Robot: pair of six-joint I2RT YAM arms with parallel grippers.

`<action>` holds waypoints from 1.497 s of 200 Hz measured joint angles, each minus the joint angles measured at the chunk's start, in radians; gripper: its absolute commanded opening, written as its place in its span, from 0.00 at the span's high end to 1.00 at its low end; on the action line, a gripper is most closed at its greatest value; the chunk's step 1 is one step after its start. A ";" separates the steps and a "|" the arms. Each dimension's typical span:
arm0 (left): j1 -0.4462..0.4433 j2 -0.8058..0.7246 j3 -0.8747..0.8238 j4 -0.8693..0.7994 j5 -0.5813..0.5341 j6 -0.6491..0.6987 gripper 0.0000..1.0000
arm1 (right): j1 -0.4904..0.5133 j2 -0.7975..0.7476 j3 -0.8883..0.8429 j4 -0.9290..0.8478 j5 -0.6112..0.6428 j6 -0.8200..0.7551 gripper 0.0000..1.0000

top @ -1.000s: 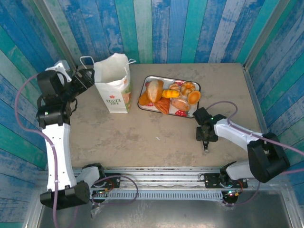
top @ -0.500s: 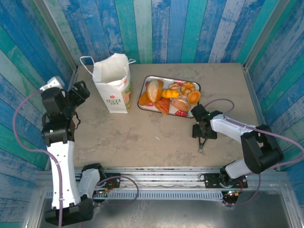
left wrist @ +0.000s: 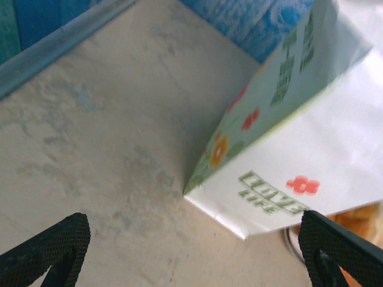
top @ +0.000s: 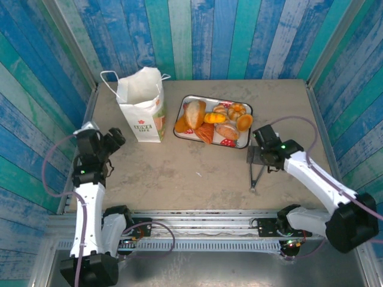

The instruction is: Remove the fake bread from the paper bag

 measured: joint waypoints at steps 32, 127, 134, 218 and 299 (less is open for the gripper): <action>-0.167 -0.008 -0.087 0.068 -0.044 0.024 0.06 | -0.028 -0.116 0.000 -0.004 0.064 0.004 0.00; -0.339 0.155 -0.238 0.452 -0.299 0.183 0.06 | -0.061 -0.216 -0.116 0.172 0.291 -0.037 0.00; -0.339 0.162 -0.257 0.488 -0.316 0.198 0.06 | -0.061 -0.217 -0.134 0.207 0.304 -0.059 0.00; -0.328 0.327 -0.431 1.019 -0.386 0.430 0.06 | -0.095 -0.256 -0.318 0.664 0.383 -0.333 0.00; -0.224 0.555 -0.440 1.342 -0.192 0.499 0.06 | -0.164 -0.192 -0.442 0.981 0.318 -0.407 0.00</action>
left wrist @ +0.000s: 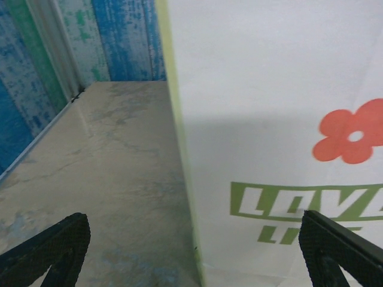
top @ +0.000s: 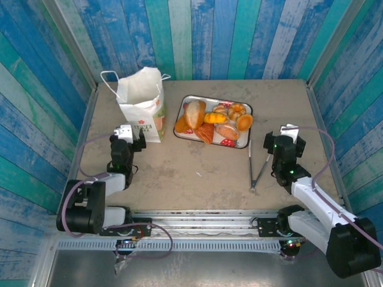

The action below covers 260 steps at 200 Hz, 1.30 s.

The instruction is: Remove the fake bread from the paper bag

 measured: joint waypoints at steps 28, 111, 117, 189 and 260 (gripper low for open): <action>0.011 0.087 0.000 0.092 0.069 0.016 0.06 | -0.019 0.007 -0.048 0.099 -0.031 -0.015 0.00; 0.062 0.173 0.010 0.171 0.109 -0.023 0.06 | -0.085 0.229 -0.134 0.421 -0.140 -0.055 0.00; 0.062 0.173 0.011 0.171 0.108 -0.026 0.06 | -0.088 0.247 -0.135 0.446 -0.149 -0.060 0.00; 0.062 0.174 0.013 0.171 0.107 -0.034 0.06 | -0.148 0.480 -0.105 0.663 -0.253 -0.145 0.00; 0.062 0.174 0.013 0.172 0.107 -0.034 0.06 | -0.175 0.591 0.014 0.655 -0.440 -0.198 0.00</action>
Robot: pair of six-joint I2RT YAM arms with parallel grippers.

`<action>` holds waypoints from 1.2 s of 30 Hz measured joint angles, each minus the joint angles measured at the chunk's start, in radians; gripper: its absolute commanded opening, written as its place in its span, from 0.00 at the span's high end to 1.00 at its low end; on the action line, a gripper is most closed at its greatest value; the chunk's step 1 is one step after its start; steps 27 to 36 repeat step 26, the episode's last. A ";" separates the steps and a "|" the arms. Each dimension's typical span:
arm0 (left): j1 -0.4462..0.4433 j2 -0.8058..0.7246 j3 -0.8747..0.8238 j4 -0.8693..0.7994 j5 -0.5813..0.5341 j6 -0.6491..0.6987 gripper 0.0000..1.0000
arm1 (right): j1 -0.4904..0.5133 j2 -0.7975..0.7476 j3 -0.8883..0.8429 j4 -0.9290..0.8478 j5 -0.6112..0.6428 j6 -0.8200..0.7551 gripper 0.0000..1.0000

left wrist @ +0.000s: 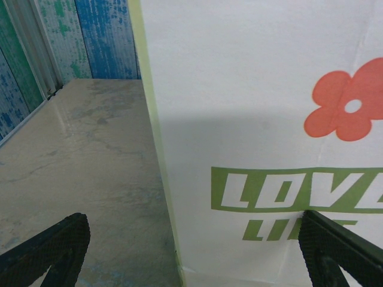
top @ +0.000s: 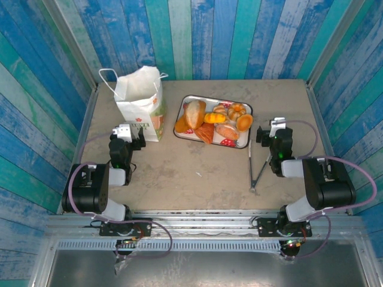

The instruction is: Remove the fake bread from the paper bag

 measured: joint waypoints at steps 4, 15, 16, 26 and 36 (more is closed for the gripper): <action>0.000 0.000 0.000 0.000 0.000 0.000 0.06 | -0.003 -0.001 0.001 -0.016 -0.027 -0.009 0.00; 0.000 0.000 0.000 0.002 0.000 0.000 0.06 | -0.003 -0.002 0.001 -0.034 -0.048 -0.019 0.00; 0.000 0.000 0.000 0.002 0.000 0.000 0.06 | -0.003 -0.002 0.001 -0.035 -0.048 -0.019 0.00; 0.000 0.000 0.000 0.006 0.000 0.000 0.06 | -0.003 -0.002 0.001 -0.036 -0.052 -0.022 0.00; 0.000 0.000 0.000 0.006 0.000 0.000 0.06 | -0.003 -0.002 0.001 -0.036 -0.052 -0.022 0.00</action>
